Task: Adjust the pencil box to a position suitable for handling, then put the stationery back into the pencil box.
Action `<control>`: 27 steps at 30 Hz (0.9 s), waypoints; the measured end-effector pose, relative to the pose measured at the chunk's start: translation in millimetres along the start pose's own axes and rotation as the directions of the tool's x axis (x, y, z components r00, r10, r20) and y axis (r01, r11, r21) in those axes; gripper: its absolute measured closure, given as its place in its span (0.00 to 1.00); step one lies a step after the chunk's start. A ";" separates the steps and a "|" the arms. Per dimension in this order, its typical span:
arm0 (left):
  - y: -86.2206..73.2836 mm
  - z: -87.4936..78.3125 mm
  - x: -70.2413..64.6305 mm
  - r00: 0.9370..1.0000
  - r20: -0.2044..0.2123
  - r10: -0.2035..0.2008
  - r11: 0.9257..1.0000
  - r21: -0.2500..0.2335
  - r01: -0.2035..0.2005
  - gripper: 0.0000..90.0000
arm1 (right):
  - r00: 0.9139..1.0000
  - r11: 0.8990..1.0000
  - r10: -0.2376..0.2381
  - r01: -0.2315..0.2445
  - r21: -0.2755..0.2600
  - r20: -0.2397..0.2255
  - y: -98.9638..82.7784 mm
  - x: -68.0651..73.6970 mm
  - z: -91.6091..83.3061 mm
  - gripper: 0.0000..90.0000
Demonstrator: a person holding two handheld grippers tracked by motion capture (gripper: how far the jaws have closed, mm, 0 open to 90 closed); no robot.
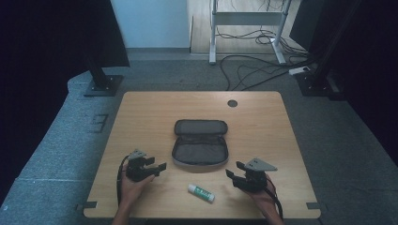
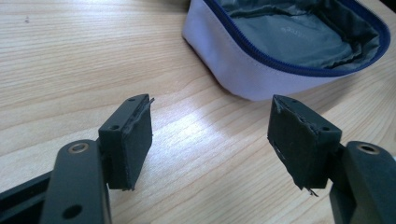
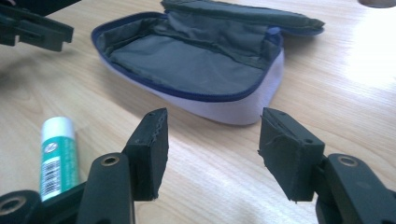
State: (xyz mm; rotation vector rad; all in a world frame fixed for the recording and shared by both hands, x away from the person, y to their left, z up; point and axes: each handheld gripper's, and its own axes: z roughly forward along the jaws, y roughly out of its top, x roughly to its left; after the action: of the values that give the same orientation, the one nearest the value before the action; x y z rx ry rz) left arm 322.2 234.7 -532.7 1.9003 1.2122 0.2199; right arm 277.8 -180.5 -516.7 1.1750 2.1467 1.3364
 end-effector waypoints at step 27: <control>-3.0 -3.2 1.4 1.000 0.007 -0.001 1.000 0.003 0.001 0.35 | 0.982 0.993 -0.113 0.117 0.012 -0.150 -0.7 51.2 4.2 0.49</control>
State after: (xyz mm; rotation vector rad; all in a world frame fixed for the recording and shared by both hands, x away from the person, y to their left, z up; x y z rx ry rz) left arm 319.1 238.2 -533.3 1.9010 1.2098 0.2109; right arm 249.8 -137.6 -513.0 0.9694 2.2987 1.3937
